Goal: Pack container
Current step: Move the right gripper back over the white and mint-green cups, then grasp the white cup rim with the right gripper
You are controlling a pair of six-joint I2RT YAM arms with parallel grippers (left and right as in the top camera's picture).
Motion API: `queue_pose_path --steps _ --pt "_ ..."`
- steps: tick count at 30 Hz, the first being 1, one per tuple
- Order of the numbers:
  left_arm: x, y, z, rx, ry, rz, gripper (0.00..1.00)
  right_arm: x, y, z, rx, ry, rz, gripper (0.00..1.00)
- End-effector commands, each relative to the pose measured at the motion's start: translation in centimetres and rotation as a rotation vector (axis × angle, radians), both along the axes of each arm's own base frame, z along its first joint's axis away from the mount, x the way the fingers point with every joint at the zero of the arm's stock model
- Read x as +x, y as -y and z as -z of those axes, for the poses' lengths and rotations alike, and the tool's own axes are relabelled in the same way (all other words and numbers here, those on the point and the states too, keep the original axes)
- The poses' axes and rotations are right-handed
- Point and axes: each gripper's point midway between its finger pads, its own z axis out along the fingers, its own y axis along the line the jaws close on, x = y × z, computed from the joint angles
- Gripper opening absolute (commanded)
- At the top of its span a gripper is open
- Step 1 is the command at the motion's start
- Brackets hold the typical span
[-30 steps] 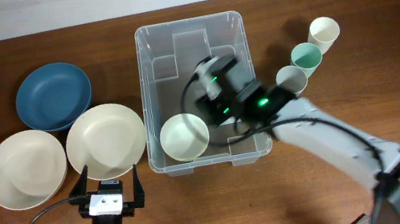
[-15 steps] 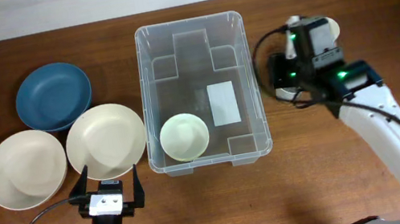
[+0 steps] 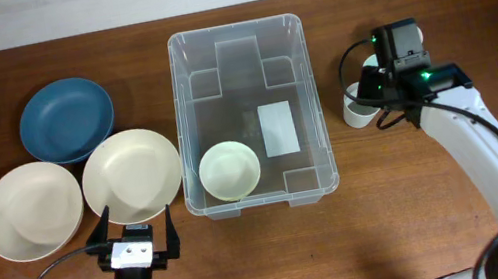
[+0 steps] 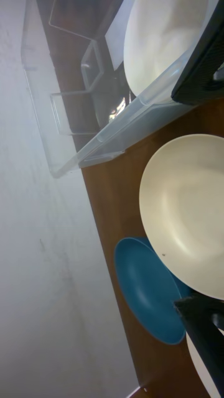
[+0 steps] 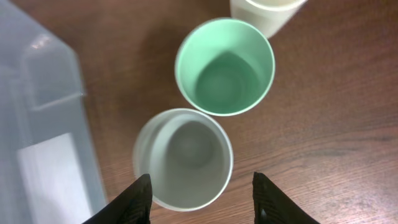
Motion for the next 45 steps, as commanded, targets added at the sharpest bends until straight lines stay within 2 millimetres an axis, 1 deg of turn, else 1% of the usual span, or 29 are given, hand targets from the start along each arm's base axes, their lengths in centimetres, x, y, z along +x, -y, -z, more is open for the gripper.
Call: queue_pose_path --steps 1,10,15,19,23,27,41,44,45 --pt "0.0 0.0 0.2 0.016 0.001 -0.002 0.99 0.2 1.3 1.5 -0.039 -0.031 0.08 0.48" --pt "0.0 0.0 0.2 0.016 0.001 -0.002 0.99 0.4 1.6 5.5 -0.04 -0.123 0.109 0.48" --pt "0.0 0.0 0.2 0.016 0.001 -0.002 0.99 0.2 2.1 7.1 -0.034 -0.165 0.129 0.47" --pt "0.0 0.0 0.2 0.016 0.001 -0.002 0.99 0.1 2.6 7.5 -0.033 -0.177 0.141 0.46" --pt "0.0 0.0 0.2 0.016 0.001 -0.003 0.99 0.1 3.1 7.5 -0.03 -0.178 0.153 0.41" --pt "0.0 0.0 0.2 0.016 0.001 -0.002 0.99 0.1 2.8 7.7 -0.006 -0.182 0.145 0.38" --pt "0.0 0.0 0.2 0.016 0.001 -0.002 0.99 0.4 2.0 8.1 0.036 -0.183 0.127 0.36" --pt "0.0 0.0 0.2 0.016 0.001 -0.002 0.99 0.4 2.0 8.1 0.036 -0.182 0.126 0.32" --pt "0.0 0.0 0.3 0.016 0.001 -0.002 0.99 0.4 1.9 8.1 0.04 -0.183 0.125 0.31"
